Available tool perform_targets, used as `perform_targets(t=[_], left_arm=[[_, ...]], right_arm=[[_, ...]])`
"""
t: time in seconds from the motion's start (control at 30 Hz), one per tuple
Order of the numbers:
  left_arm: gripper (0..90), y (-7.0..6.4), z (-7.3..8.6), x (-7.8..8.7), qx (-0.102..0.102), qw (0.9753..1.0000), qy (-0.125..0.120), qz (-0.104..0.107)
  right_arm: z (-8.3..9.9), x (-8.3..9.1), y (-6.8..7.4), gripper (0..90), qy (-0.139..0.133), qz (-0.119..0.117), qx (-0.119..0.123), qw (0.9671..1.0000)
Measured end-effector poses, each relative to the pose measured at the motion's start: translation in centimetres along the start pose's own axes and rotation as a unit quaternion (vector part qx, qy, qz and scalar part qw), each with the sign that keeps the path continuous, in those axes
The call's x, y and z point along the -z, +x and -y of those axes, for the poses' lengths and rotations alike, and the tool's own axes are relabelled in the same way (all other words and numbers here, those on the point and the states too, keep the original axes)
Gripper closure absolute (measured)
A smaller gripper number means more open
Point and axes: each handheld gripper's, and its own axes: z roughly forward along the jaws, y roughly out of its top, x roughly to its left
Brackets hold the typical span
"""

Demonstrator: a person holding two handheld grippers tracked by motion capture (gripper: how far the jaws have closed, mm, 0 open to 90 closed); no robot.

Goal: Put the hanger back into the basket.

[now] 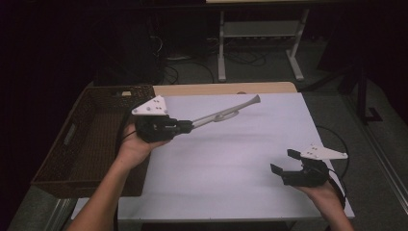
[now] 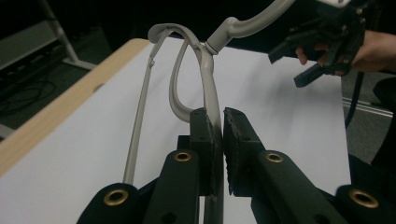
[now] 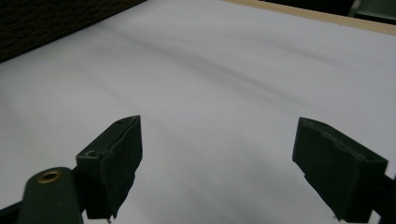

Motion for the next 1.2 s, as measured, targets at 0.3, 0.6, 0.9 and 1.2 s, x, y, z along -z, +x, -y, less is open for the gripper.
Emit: perform_targets(t=[0.3, 0.6, 0.9, 1.2], left_arm=[[82.8, 1.7, 0.1, 5.0, 0.015, 0.9990, -0.009, -0.042], [82.8, 3.1, 1.8, 10.3, 0.038, 0.9953, -0.022, -0.087], [82.8, 4.0, 4.5, 15.7, 0.061, 0.9884, -0.024, -0.137], [82.7, 4.6, 8.3, 19.2, 0.093, 0.9802, -0.008, -0.175]], right_arm=[[0.0, 0.0, -0.1, 15.3, -0.002, 0.001, -0.001, 1.0000], [-0.1, -0.2, 0.1, 15.3, 0.000, 0.001, 0.000, 1.0000], [-0.1, -0.3, 0.1, 15.3, 0.003, 0.004, -0.002, 1.0000], [-0.2, -0.5, 0.2, 15.3, 0.004, 0.004, 0.000, 1.0000]])
